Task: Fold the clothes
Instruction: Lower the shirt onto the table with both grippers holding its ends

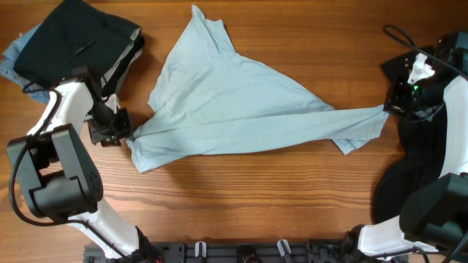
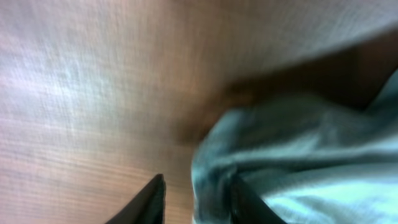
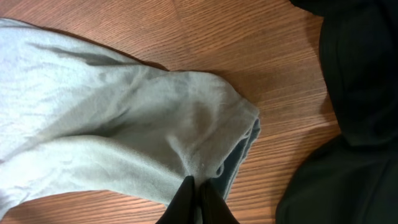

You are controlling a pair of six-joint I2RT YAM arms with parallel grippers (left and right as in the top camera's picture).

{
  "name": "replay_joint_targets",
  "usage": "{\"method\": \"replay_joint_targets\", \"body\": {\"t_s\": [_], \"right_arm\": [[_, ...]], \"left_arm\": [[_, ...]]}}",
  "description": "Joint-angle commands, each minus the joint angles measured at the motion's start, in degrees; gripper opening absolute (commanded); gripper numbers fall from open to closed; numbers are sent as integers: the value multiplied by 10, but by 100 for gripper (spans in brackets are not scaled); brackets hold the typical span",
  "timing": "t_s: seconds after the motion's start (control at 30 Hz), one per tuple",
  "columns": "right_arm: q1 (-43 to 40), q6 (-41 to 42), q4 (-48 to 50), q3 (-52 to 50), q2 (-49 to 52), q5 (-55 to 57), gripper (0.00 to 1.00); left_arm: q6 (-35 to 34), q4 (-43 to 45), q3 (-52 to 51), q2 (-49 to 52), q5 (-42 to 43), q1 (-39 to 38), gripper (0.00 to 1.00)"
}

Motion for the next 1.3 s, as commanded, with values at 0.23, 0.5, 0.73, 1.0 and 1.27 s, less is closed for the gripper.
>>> {"method": "replay_joint_targets", "body": {"t_s": [0.23,0.5,0.73,1.0,1.27], "right_arm": [[2,6,3,-2,-5,13,4],[2,6,3,-2,-5,24,4],[2,6,3,-2,-5,24,4],[2,7,3,-2,-5,24,4],[2,7,5,-2,-5,24,4]], "left_arm": [[4,-114,-1,-7,59,2,9],[6,-155,92,-9,59,15,17],[6,-87,91,-6,57,15,37],[10,-4,-7,-2,76,15,47],[37,61,-56,-2,122,15,15]]}}
